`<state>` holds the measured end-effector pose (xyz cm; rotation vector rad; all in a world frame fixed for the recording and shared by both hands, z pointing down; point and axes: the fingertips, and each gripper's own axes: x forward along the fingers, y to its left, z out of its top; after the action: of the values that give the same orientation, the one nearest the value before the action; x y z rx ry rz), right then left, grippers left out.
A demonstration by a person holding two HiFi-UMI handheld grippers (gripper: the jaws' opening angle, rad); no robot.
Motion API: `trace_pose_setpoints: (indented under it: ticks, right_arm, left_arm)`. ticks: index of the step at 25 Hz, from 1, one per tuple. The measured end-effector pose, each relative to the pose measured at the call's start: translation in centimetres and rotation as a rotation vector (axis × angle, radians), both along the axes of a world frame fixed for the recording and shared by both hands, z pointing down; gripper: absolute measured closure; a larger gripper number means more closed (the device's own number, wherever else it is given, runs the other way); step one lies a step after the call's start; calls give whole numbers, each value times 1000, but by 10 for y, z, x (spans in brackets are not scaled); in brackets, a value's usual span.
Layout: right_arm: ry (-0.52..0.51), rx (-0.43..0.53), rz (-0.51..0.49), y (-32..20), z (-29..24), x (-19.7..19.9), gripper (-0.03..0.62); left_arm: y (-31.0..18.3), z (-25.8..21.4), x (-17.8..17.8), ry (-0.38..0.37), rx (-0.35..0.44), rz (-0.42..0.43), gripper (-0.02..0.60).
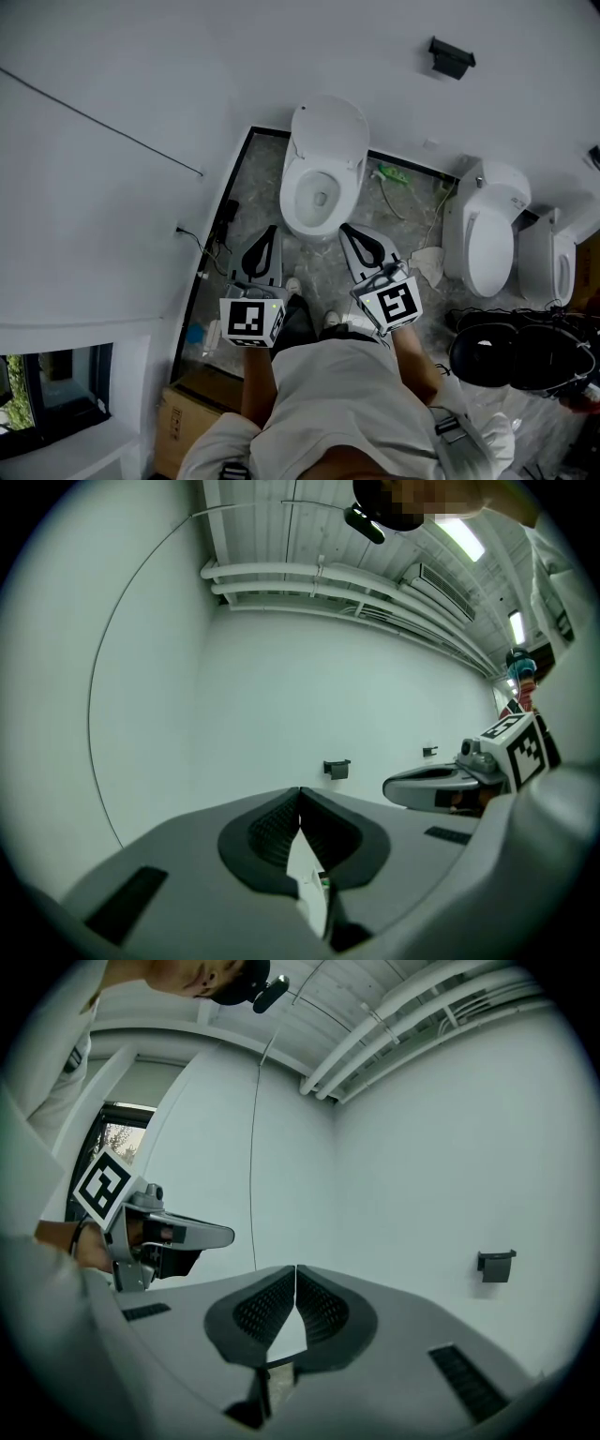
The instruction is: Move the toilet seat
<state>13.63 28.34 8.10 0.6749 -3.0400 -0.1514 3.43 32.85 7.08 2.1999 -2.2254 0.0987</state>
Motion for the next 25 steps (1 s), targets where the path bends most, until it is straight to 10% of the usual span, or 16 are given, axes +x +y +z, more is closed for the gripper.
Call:
trace_pose_setpoints:
  ticks: [25]
  right_arm:
    - [141, -88, 281, -104, 54, -148, 572]
  left_arm:
    - [-128, 58, -168, 68, -88, 252, 560]
